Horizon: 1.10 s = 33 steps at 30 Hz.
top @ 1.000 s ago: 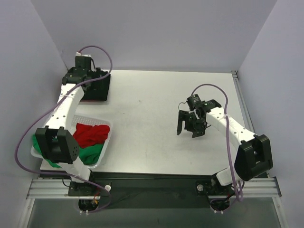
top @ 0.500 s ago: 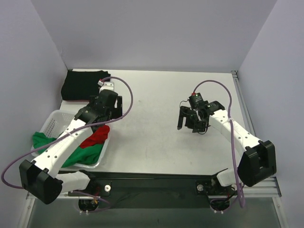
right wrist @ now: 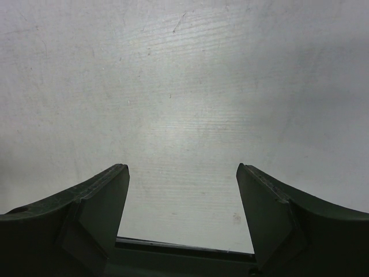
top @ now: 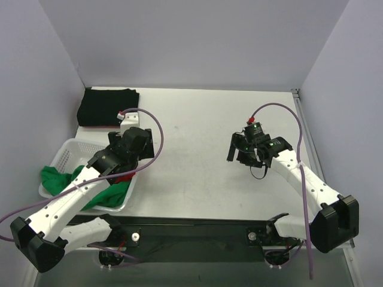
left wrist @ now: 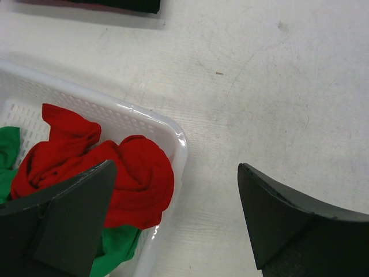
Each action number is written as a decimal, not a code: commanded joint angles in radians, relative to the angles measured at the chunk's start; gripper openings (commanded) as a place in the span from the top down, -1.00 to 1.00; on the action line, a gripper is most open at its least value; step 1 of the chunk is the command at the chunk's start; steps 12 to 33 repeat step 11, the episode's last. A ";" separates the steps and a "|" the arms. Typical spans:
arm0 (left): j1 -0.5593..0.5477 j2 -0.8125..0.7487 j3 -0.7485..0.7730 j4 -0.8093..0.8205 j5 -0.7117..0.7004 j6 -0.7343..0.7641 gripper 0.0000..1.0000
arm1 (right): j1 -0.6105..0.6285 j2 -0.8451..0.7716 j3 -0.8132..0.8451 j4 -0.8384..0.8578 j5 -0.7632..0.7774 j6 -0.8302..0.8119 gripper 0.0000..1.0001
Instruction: Fold and stack the t-shirts
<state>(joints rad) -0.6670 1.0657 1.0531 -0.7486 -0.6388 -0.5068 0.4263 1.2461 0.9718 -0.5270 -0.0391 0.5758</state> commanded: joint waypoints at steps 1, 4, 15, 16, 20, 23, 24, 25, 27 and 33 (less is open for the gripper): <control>-0.003 -0.021 0.005 0.022 -0.068 -0.024 -0.95 | 0.006 -0.031 -0.021 0.032 0.036 0.010 -0.54; -0.005 -0.021 0.010 0.002 -0.084 -0.030 -0.95 | 0.008 -0.030 -0.027 0.033 0.036 0.007 -0.55; -0.003 -0.027 0.002 -0.024 -0.097 -0.056 -0.95 | 0.008 -0.027 -0.031 0.041 0.036 0.009 -0.55; -0.003 -0.027 0.002 -0.024 -0.097 -0.056 -0.95 | 0.008 -0.027 -0.031 0.041 0.036 0.009 -0.55; -0.003 -0.027 0.002 -0.024 -0.097 -0.056 -0.95 | 0.008 -0.027 -0.031 0.041 0.036 0.009 -0.55; -0.003 -0.027 0.002 -0.024 -0.097 -0.056 -0.95 | 0.008 -0.027 -0.031 0.041 0.036 0.009 -0.55; -0.003 -0.027 0.002 -0.024 -0.097 -0.056 -0.95 | 0.008 -0.027 -0.031 0.041 0.036 0.009 -0.55; -0.003 -0.027 0.002 -0.024 -0.097 -0.056 -0.95 | 0.008 -0.027 -0.031 0.041 0.036 0.009 -0.55; -0.003 -0.027 0.002 -0.024 -0.097 -0.056 -0.95 | 0.008 -0.027 -0.031 0.041 0.036 0.009 -0.55; -0.003 -0.027 0.002 -0.024 -0.097 -0.056 -0.95 | 0.008 -0.027 -0.031 0.041 0.036 0.009 -0.55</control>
